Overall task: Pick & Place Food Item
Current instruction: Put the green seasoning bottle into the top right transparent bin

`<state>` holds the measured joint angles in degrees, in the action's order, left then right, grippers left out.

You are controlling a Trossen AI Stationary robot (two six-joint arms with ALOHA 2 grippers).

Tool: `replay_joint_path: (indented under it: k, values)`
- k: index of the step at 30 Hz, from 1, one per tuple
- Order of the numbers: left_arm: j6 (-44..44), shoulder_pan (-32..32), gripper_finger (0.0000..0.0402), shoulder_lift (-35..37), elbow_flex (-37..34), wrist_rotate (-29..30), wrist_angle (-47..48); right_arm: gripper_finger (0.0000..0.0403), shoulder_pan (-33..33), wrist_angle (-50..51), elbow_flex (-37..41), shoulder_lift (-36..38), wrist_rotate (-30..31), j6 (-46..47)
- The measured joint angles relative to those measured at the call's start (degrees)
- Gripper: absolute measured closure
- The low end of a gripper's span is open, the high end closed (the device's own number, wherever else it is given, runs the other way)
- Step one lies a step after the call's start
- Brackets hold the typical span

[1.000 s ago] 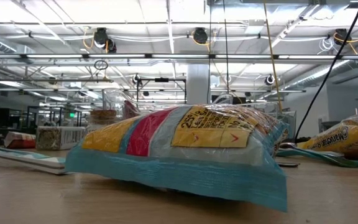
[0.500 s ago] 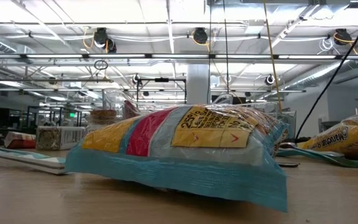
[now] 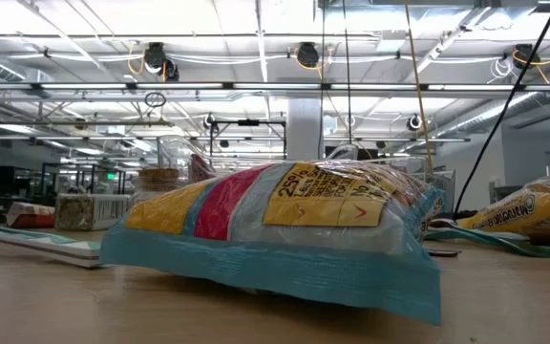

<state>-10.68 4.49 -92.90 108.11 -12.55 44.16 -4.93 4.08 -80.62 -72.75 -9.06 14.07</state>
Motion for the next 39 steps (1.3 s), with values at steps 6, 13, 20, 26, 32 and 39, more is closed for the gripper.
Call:
replay_joint_path:
  k: [6, 13, 20, 26, 32, 39]
  values:
    - [-0.11, -0.2, 0.0195, -0.24, 0.01, -0.51, 1.74, 0.0099, -1.07, 0.12, 0.15, -3.33, -4.67, 2.02]
    - [-0.1, -0.17, 0.0195, -0.2, 0.01, -1.37, 3.17, 0.0099, -1.09, -3.47, 0.13, -3.84, -4.76, 1.97]
    - [-0.07, -0.2, 0.0195, -0.61, 0.03, -1.54, 3.28, 0.0119, -1.1, -3.87, 0.17, -3.89, -7.56, 3.32]
    - [-0.01, -0.24, 0.0195, -0.61, 0.07, -1.99, 3.13, 0.0146, -1.09, -3.79, 0.24, -4.55, -7.76, 3.47]
    - [0.01, -0.24, 0.0195, -0.61, 0.07, -1.97, 3.12, 0.0165, -1.09, -4.16, 0.24, -4.43, -7.78, 3.3]
    - [-0.26, -0.24, 0.0195, -0.61, 0.07, -1.96, 2.86, 0.0206, -1.09, -4.07, 0.24, -4.46, -7.9, 2.85]
